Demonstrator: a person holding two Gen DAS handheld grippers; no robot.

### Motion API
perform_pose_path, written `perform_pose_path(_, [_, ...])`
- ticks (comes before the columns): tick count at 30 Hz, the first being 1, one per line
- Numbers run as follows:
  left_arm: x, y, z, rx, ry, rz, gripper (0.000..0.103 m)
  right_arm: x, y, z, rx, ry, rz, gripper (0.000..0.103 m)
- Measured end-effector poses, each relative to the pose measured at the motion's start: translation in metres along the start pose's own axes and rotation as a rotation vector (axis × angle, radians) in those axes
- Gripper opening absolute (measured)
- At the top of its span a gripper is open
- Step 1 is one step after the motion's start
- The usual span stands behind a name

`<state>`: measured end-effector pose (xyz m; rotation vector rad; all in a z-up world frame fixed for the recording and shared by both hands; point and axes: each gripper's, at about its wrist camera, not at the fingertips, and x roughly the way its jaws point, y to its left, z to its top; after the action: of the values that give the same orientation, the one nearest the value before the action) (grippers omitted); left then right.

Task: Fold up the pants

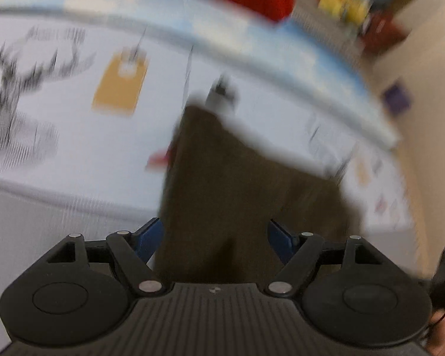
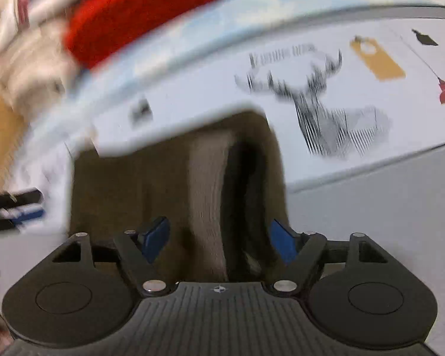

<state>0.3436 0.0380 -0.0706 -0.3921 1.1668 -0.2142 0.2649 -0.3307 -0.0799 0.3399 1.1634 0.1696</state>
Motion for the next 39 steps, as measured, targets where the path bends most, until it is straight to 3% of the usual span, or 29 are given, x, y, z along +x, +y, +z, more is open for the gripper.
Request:
perform_pose_path(2, [0.019,0.008,-0.011,-0.041,0.097,0.001,0.082,0.012,-0.002,-0.007,-0.007,0.068,-0.048,0.086])
perform_pose_path(4, [0.034,0.012,-0.023,-0.061,0.161,-0.027,0.082,0.013,-0.011,-0.008,0.056,0.077,-0.034,0.088])
perform_pose_path(7, [0.05,0.015,-0.037,-0.068,0.218,-0.007,0.082,0.017,-0.026,-0.014,0.158,0.118,-0.004,0.094])
perform_pose_path(10, [0.05,0.014,-0.042,-0.086,0.208,-0.01,0.078,0.025,-0.035,-0.02,0.225,0.147,0.02,0.096])
perform_pose_path(11, [0.049,0.012,-0.043,-0.07,0.201,-0.007,0.072,0.027,-0.036,-0.02,0.235,0.15,0.033,0.093])
perform_pose_path(12, [0.045,0.008,-0.044,-0.051,0.191,-0.001,0.068,0.027,-0.034,-0.02,0.232,0.144,0.051,0.079])
perform_pose_path(13, [0.042,0.005,-0.046,-0.04,0.183,-0.001,0.058,0.025,-0.032,-0.019,0.214,0.125,0.064,0.075])
perform_pose_path(14, [0.036,0.002,-0.046,-0.035,0.178,-0.01,0.051,0.022,-0.029,-0.018,0.193,0.103,0.061,0.063])
perform_pose_path(16, [0.026,-0.001,-0.048,-0.028,0.175,-0.056,0.05,0.013,-0.026,-0.015,0.179,0.054,0.052,0.057])
perform_pose_path(18, [0.024,-0.007,-0.058,0.034,0.173,-0.049,0.051,0.008,-0.028,-0.012,0.175,0.013,0.033,0.056])
perform_pose_path(21, [0.026,-0.014,-0.063,0.102,0.165,0.056,0.067,0.01,-0.023,-0.013,0.14,0.016,-0.002,0.06])
perform_pose_path(25, [-0.005,-0.047,-0.061,0.321,-0.025,0.227,0.067,0.006,-0.005,-0.012,0.051,-0.007,-0.085,0.064])
perform_pose_path(26, [-0.016,-0.058,-0.063,0.383,-0.081,0.221,0.067,0.0,0.001,-0.013,0.021,-0.038,-0.11,0.064])
perform_pose_path(28, [-0.028,-0.068,-0.068,0.437,-0.129,0.133,0.067,-0.015,0.006,-0.012,-0.041,-0.098,-0.139,0.064])
perform_pose_path(30, [-0.024,-0.076,-0.076,0.474,-0.108,0.041,0.067,-0.018,0.011,-0.015,-0.105,-0.121,-0.142,0.064])
perform_pose_path(31, [-0.014,-0.08,-0.083,0.508,-0.064,0.036,0.067,-0.012,0.01,-0.015,-0.12,-0.094,-0.144,0.063])
perform_pose_path(33, [0.017,-0.083,-0.104,0.635,0.089,0.127,0.067,0.004,0.007,-0.021,-0.143,-0.011,-0.179,0.068])
perform_pose_path(35, [0.023,-0.094,-0.124,0.813,0.054,0.207,0.072,0.008,0.002,-0.02,-0.129,0.01,-0.182,0.073])
perform_pose_path(36, [0.02,-0.099,-0.125,0.825,0.039,0.238,0.074,0.005,0.001,-0.02,-0.111,0.006,-0.175,0.072])
perform_pose_path(39, [-0.006,-0.097,-0.115,0.694,-0.02,0.244,0.08,-0.017,0.009,-0.02,-0.098,-0.056,-0.208,0.069])
